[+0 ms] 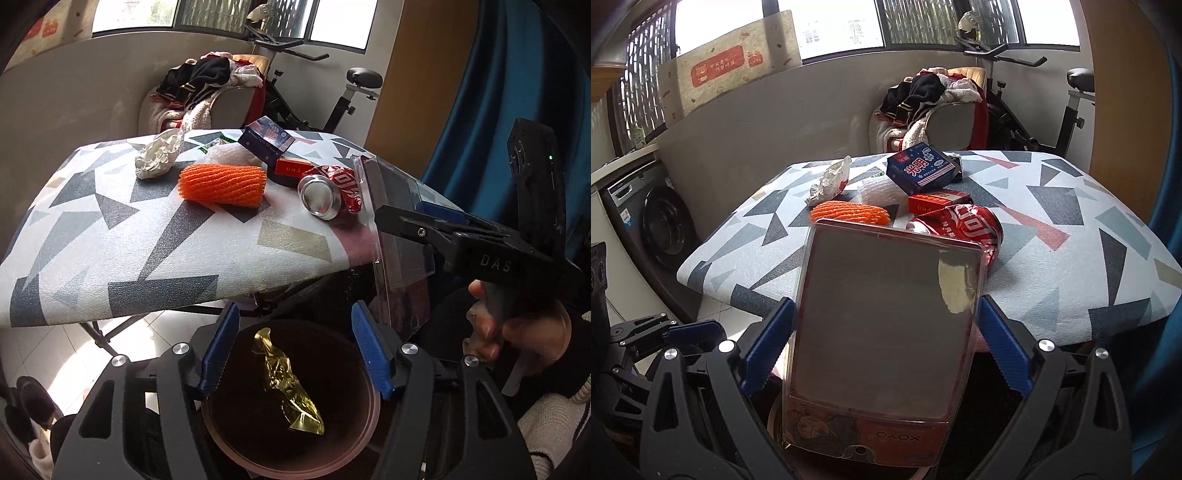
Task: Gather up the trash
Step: 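Lift the gold wrapper and clear box and lower both into the brown bin, then open both grippers over the bin and raise them back toward the board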
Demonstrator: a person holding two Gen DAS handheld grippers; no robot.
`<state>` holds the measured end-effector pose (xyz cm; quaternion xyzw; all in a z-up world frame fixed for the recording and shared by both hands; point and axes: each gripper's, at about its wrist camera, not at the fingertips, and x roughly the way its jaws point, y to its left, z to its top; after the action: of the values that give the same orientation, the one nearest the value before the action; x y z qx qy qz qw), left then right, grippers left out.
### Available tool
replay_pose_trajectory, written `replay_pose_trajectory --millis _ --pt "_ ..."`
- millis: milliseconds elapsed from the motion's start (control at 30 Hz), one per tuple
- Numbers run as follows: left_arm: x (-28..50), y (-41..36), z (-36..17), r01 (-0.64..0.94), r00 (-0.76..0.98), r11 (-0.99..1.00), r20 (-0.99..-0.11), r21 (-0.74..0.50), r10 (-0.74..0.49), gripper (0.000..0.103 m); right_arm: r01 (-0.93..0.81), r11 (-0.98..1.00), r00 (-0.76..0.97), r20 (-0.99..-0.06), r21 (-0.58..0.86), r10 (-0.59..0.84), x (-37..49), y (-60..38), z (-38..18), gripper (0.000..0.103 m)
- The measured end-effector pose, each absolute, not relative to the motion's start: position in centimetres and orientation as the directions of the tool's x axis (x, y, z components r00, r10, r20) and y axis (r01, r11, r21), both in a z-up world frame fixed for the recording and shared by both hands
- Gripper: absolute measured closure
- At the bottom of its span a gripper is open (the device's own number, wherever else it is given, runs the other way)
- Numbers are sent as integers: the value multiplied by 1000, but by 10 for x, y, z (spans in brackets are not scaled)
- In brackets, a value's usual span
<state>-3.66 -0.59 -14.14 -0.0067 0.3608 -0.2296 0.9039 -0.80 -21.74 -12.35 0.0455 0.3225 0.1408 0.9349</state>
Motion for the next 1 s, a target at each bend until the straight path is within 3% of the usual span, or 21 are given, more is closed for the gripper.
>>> replay_pose_trajectory --millis 100,300,633,1000 --pt "-36 6 -136 358 680 916 -622 -181 -388 25 -254 953 730 -615 164 299 -11 -206 -137 8" --pt "-38 28 -126 263 769 954 -566 -142 -296 13 -349 931 663 -673 110 328 -13 -174 -166 8" --pt "-27 49 -142 147 760 971 -606 -188 -233 12 -393 915 574 -752 93 323 -5 -152 -199 8" --pt "-26 40 -147 163 748 975 -625 -152 -223 12 -362 925 530 -789 119 309 4 -156 -212 8"
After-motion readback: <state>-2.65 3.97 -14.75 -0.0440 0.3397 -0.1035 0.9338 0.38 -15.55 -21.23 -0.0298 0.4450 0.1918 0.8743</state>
